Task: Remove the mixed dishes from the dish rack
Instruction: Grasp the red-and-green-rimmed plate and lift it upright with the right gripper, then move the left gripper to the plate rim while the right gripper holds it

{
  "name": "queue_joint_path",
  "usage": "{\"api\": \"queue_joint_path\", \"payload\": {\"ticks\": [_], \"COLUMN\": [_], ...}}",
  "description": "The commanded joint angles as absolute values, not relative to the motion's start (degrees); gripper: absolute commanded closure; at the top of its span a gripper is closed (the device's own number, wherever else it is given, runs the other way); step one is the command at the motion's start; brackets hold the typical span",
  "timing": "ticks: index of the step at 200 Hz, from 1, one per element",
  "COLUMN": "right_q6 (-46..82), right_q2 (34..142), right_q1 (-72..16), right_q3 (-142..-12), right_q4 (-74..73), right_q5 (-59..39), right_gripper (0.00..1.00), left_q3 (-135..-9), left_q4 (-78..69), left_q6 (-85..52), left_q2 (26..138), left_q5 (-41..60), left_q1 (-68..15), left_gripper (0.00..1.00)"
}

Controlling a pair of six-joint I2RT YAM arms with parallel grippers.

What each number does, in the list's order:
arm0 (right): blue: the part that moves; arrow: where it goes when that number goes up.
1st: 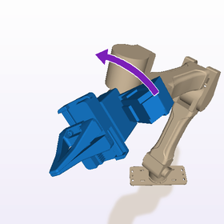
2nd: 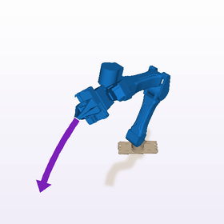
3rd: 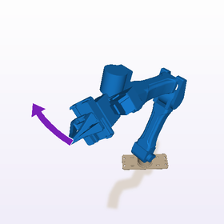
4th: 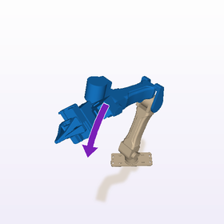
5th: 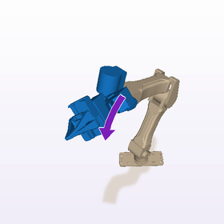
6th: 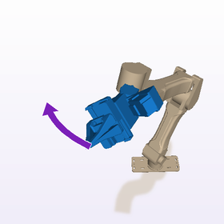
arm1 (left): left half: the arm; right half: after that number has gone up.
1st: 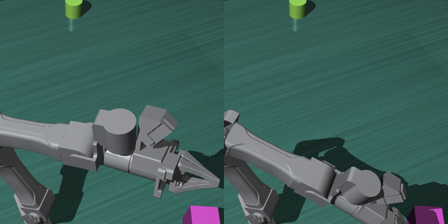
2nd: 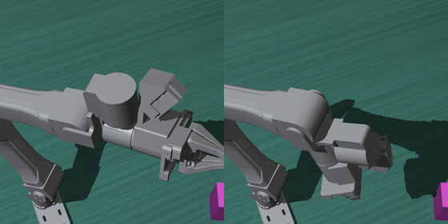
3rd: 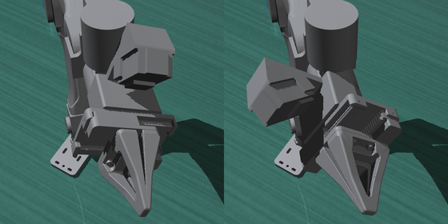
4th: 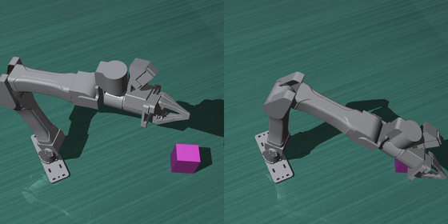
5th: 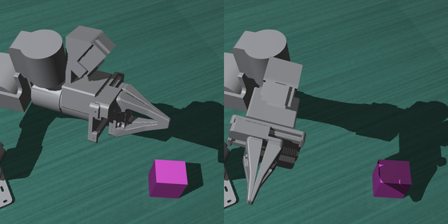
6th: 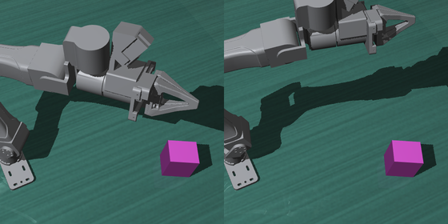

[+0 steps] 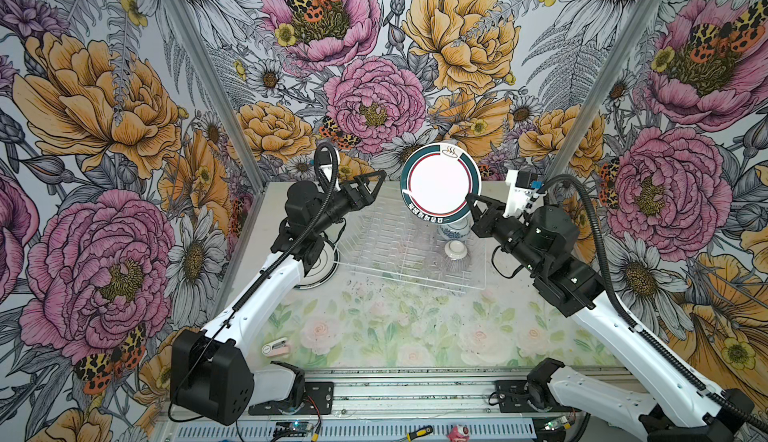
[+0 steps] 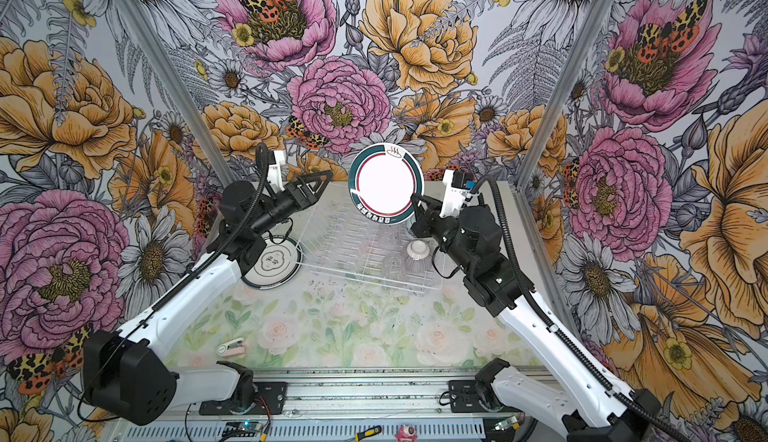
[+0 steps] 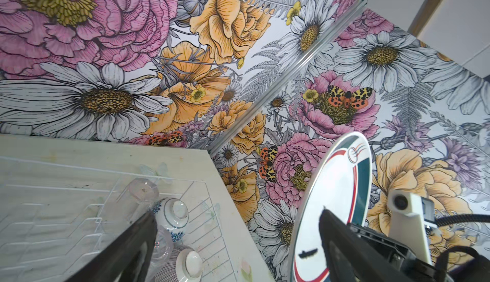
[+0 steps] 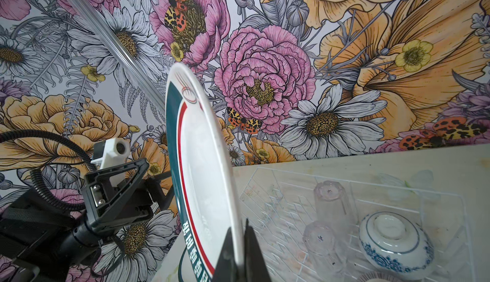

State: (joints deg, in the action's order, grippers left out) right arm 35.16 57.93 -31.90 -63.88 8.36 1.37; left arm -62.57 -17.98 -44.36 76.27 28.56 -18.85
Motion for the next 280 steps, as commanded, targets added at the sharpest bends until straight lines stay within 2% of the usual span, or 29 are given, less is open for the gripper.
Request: {"api": "queue_joint_path", "payload": {"ticks": [1,22,83,177,205,246,280], "right_q6": [36.3,36.2,36.5,40.3,41.9,44.5,45.0], "right_q2": [59.1,60.6,66.7,72.1,73.2,75.3,77.3], "right_q1": [-31.4,-31.2,-30.9,-30.1,-30.0,-30.0,-30.2], "right_q3": [-68.6,-70.0,-72.8,-73.7,-73.2,-72.6,-73.5], "right_q4": [5.6,5.5,5.3,-0.1,-1.6,-5.1,-5.6], "right_q5": [-0.6,-0.9,-1.5,-5.8,-6.6,-9.1,-10.8], "right_gripper": [1.00,1.00,1.00,1.00,1.00,1.00,1.00], "left_q3": [-62.2,-61.0,-55.6,-52.7,-52.4,-52.1,-52.3], "left_q4": [-29.7,-35.3,-47.5,-51.8,-51.9,-52.0,-51.3], "left_q6": [-48.1,-51.0,-58.9,-61.9,-61.9,-61.8,-61.4], "left_q2": [80.0,82.0,82.7,83.6,83.8,83.8,84.1], "left_q5": [37.0,38.3,37.3,31.3,30.3,30.0,30.1], "left_q1": [-20.0,-20.0,-18.6,-18.1,-18.1,-18.1,-18.1], "left_gripper": [0.13,0.20,0.31,0.41,0.47,0.62,0.69]}}
